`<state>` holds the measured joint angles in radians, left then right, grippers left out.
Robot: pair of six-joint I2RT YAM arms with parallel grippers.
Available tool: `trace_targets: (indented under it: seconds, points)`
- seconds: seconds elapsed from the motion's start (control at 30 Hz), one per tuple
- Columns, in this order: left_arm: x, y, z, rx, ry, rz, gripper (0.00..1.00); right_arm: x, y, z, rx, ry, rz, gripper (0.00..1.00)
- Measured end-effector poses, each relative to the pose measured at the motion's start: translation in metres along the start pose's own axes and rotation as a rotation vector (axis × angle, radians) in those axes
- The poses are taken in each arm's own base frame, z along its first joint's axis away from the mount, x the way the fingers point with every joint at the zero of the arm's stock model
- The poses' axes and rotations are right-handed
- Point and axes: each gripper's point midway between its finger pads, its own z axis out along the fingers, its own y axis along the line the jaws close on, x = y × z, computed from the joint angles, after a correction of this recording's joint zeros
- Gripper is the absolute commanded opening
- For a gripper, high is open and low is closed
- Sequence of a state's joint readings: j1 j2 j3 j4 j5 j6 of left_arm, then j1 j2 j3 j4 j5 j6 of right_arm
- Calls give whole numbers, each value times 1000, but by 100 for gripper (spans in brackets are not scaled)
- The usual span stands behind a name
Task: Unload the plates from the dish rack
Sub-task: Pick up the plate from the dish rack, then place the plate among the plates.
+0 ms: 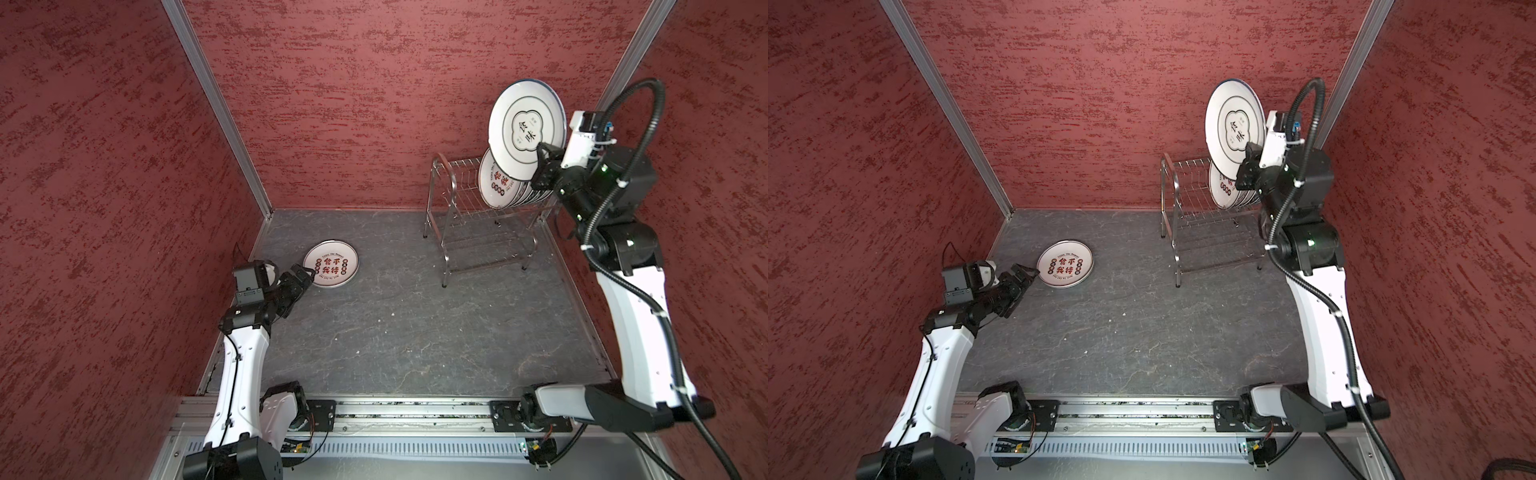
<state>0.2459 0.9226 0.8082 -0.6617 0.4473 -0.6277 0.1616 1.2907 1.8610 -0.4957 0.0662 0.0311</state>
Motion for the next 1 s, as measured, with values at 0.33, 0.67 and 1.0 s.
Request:
trace_targets:
  seconds: [0.33, 0.67, 1.0]
  points:
    - [28, -27, 5, 94, 105, 87, 100, 20, -42, -127, 178, -62, 132, 1]
    - [84, -63, 6, 170, 226, 248, 99, 158, -42, -161, 220, 375, 356, 0]
    - [150, -61, 9, 242, 320, 335, 100, 332, 12, -195, 11, 834, 608, 0]
